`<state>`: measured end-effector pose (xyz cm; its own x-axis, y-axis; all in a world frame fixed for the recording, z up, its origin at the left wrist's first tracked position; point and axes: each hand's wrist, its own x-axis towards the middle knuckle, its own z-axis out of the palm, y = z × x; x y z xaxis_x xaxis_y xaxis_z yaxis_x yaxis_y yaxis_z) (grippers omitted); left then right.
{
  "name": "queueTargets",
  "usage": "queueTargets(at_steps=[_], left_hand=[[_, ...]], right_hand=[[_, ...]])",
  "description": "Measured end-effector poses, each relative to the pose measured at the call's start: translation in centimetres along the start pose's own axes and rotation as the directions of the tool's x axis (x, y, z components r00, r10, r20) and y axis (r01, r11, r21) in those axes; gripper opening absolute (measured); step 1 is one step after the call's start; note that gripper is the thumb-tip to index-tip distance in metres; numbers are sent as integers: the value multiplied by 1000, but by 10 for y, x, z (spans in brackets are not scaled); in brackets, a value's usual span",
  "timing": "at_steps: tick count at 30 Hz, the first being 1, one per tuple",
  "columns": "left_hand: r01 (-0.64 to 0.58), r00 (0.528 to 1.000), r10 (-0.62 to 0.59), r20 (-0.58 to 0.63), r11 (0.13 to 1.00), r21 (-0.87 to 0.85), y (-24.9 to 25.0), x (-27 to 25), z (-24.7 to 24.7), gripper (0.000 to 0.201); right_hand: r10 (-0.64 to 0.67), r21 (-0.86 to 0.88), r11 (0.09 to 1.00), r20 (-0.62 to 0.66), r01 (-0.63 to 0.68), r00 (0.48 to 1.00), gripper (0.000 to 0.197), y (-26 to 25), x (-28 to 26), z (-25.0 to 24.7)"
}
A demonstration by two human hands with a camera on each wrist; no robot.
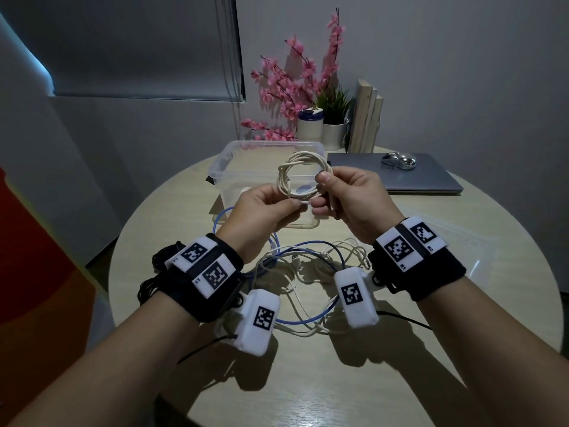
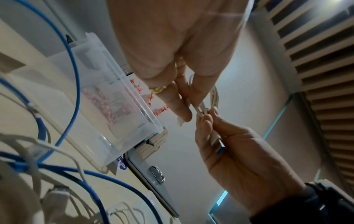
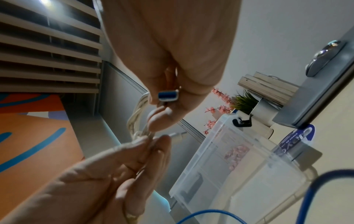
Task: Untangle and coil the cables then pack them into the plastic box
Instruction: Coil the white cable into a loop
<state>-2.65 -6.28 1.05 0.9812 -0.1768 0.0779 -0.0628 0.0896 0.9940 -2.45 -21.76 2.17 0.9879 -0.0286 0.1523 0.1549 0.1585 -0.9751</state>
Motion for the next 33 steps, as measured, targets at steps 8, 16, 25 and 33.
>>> queueTargets(at_steps=[8,16,25,33], left_hand=[[69,994,-89,-65,964,-258,0,-3,7,5],[53,986,-104,-128,935,-351,0,2,7,18],[-43,945,3,-328,992,-116,2,11,-1,18],[-88,908,143,-393,984,154,-3,19,-8,15]], right_hand=[[18,-82,997,59,-13,998,11,-1,-1,1],[33,-166,986,86,-18,996,12,3,-2,1],[-14,-189,980,208,54,978,16,0,-8,12],[-53,-242,962,289,127,956,19,1,-11,14]])
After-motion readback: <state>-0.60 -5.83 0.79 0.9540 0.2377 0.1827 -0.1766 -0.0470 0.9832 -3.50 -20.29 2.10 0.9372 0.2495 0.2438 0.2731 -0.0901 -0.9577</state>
